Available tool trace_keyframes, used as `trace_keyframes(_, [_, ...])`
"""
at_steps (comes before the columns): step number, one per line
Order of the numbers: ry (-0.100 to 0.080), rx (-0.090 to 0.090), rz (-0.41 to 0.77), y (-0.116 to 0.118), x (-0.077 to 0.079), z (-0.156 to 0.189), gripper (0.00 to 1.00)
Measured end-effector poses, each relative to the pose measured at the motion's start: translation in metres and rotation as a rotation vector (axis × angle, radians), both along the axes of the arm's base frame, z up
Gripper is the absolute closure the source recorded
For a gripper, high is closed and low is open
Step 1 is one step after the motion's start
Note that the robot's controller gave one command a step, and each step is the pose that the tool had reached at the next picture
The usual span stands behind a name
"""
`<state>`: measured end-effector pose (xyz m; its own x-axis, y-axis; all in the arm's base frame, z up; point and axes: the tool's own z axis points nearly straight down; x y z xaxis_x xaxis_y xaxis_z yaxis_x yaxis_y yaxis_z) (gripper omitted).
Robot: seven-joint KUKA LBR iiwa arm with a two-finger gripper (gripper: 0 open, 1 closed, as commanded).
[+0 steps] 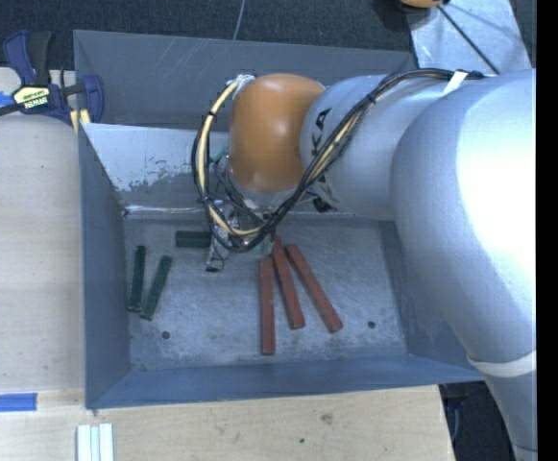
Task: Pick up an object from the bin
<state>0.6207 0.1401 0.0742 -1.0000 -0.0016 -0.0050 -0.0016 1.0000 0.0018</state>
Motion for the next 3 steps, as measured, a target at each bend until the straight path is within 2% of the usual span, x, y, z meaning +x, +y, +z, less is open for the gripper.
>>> trace_keyframes(3, [0.0,0.0,-0.001,0.0,0.0,0.0,1.0])
